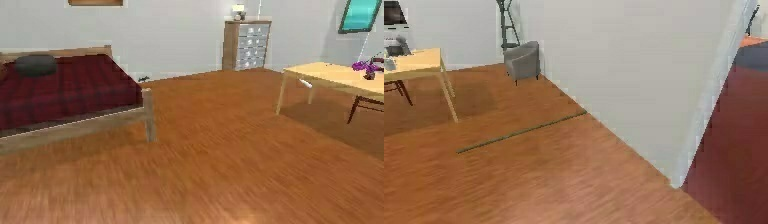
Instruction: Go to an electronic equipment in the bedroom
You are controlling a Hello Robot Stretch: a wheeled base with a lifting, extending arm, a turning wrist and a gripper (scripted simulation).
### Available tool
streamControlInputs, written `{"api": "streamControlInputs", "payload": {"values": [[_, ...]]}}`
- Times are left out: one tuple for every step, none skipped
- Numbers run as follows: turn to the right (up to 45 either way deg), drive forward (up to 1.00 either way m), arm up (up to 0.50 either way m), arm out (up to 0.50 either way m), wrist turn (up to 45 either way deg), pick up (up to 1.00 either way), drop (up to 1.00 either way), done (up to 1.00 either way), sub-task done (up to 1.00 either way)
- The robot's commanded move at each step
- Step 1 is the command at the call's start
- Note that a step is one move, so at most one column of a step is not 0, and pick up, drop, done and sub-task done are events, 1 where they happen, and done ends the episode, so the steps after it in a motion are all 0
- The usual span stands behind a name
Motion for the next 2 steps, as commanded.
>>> {"api": "streamControlInputs", "payload": {"values": [[45.0, 0.0, 0.0, 0.0, 0.0, 0.0, 0.0, 0.0, 0.0], [45.0, 0.0, 0.0, 0.0, 0.0, 0.0, 0.0, 0.0, 0.0]]}}
